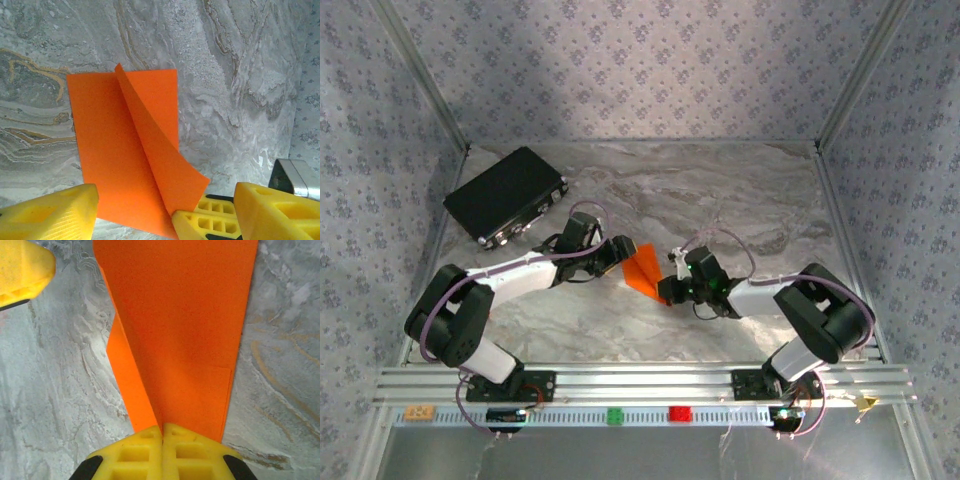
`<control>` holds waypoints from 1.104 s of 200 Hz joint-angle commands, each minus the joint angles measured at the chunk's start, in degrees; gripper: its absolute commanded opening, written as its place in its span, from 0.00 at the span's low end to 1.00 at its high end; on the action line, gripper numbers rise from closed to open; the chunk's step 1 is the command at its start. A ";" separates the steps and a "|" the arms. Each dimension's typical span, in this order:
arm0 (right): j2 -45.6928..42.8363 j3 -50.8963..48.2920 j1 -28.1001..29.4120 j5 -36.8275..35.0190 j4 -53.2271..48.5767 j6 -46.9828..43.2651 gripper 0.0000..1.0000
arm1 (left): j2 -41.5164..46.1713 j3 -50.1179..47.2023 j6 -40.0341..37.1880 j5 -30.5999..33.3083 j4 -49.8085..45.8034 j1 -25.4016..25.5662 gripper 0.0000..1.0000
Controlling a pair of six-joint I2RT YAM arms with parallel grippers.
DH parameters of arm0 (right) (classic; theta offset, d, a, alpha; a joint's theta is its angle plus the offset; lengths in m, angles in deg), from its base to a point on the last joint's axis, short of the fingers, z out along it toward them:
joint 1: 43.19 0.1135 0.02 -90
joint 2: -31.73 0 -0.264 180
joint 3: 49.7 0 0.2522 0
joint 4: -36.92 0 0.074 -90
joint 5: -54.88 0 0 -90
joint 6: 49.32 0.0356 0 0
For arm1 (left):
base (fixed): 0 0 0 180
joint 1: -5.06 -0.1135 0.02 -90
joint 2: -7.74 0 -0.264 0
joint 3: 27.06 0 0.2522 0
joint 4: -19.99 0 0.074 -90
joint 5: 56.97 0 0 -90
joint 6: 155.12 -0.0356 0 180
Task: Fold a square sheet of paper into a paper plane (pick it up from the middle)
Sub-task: Fourth fold the wing at the center of the table.
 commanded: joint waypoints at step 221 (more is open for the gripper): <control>8.24 -4.28 -7.45 15.03 15.56 15.09 0.00 | -13.86 4.70 1.28 -11.14 13.84 3.88 0.08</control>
